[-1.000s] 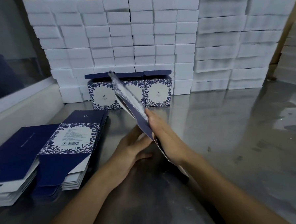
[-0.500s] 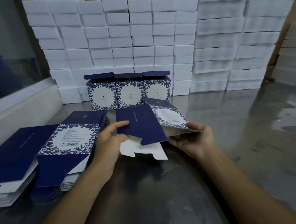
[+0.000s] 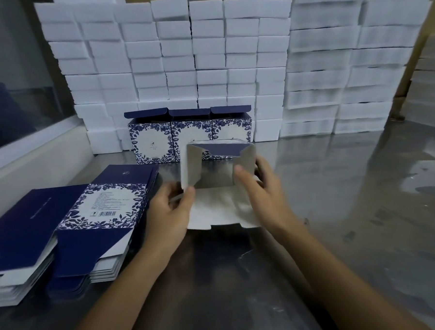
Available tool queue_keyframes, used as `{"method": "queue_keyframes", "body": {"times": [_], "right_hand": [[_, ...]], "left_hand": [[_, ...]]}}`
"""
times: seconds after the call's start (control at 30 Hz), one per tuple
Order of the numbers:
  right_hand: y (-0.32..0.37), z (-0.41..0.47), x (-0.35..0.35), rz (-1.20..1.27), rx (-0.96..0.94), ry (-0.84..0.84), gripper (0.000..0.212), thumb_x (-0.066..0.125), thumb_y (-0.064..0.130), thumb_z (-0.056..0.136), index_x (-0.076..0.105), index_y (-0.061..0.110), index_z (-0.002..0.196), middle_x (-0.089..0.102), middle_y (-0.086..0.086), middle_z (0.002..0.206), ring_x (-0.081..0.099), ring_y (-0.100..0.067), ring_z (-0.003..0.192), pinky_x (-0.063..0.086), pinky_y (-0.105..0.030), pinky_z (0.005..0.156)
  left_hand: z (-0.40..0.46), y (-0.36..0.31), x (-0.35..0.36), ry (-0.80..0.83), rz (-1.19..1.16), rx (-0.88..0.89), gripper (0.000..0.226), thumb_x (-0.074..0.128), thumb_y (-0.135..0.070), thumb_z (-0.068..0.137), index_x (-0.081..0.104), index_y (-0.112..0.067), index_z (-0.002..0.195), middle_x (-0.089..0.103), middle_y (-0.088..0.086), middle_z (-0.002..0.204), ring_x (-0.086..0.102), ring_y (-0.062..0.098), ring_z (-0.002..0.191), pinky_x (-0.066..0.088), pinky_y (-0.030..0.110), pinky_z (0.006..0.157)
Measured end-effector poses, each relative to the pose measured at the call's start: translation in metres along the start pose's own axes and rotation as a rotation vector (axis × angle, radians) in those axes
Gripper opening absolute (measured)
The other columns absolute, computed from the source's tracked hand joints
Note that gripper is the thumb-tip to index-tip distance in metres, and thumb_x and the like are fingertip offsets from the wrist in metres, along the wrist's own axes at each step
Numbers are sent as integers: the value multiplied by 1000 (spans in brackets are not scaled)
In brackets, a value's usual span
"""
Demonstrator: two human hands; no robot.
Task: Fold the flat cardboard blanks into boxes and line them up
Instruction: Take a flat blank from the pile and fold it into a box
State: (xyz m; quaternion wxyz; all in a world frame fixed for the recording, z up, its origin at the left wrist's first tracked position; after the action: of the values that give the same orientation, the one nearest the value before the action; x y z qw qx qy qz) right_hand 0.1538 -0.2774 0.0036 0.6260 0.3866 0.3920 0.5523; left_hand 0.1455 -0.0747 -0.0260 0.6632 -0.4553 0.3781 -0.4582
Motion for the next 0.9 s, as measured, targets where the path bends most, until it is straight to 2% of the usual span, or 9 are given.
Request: {"method": "queue_keyframes", "body": {"times": [0.07, 0.13, 0.2, 0.27, 0.37, 0.5, 0.67, 0.8, 0.9], "right_hand": [[3, 0, -10, -15, -12, -92, 32, 53, 42, 100, 67, 17, 86, 66, -2, 77, 57, -9, 73, 52, -45, 77], [5, 1, -19, 34, 6, -180, 40, 53, 35, 104, 64, -2, 92, 67, -26, 88, 63, -31, 75, 54, -62, 82], [8, 2, -29, 156, -51, -256, 11, 57, 24, 102, 62, 16, 108, 75, -12, 87, 72, -23, 78, 60, -53, 80], [9, 1, -36, 264, -78, -336, 26, 57, 14, 101, 48, 34, 115, 76, -9, 87, 70, -18, 71, 63, -40, 71], [22, -1, -45, 167, -208, -397, 25, 54, 9, 102, 51, 33, 105, 70, -7, 88, 61, -16, 61, 60, -31, 60], [29, 2, -35, -34, -302, -227, 28, 46, 12, 103, 64, 34, 101, 66, 20, 90, 62, -10, 71, 52, -25, 56], [12, 5, -13, -213, -239, 118, 68, 39, -15, 86, 55, 35, 130, 56, 9, 134, 66, 1, 96, 50, -17, 67], [-5, 2, 6, -383, -173, 294, 56, 73, 26, 88, 50, 46, 135, 47, 34, 125, 55, 5, 111, 56, -21, 81], [-2, 4, -6, -280, -158, 69, 18, 71, 46, 88, 68, 41, 105, 70, 22, 105, 66, -4, 95, 58, -31, 81]], "left_hand": [[2, 2, -7, -46, -66, -45, 8, 59, -25, 97, 66, -26, 95, 71, -1, 91, 68, 22, 88, 55, 41, 79], [3, 3, -12, -82, -118, -95, 12, 57, -25, 99, 66, -20, 92, 69, 4, 91, 67, 31, 93, 58, 49, 79], [4, 0, -15, -98, -126, -92, 17, 55, -22, 100, 64, -12, 90, 64, 7, 89, 64, 28, 87, 60, 43, 67], [6, -6, -17, -101, -100, -34, 24, 52, -19, 101, 60, 2, 91, 57, 15, 87, 56, 24, 80, 60, 35, 58], [8, -14, -20, -114, -56, 38, 32, 49, -17, 102, 49, 10, 85, 46, 13, 82, 46, 26, 75, 60, 30, 56], [11, -16, -28, -166, -79, 43, 35, 49, -19, 103, 45, 10, 83, 47, 11, 84, 44, 27, 76, 58, 26, 55], [13, -12, -35, -226, -99, 12, 35, 50, -21, 102, 46, 7, 81, 44, 12, 77, 45, 26, 71, 59, 40, 66], [13, -11, -35, -250, -51, 17, 35, 50, -23, 102, 47, -10, 70, 45, 11, 68, 58, 33, 65, 54, 22, 52], [8, -19, -29, -232, 27, 92, 36, 48, -22, 103, 47, -13, 67, 52, 20, 67, 62, 45, 70, 42, 9, 45]]}}
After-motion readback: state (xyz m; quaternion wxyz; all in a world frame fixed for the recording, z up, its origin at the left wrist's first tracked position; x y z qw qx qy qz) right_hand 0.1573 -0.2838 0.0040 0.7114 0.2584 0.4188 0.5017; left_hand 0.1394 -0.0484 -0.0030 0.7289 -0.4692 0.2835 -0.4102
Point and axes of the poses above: each hand's wrist, its own z-axis towards the middle knuckle, its own x-axis out of the palm, y = z × x, the point moved 8 cm from there along z, towards the middle knuckle
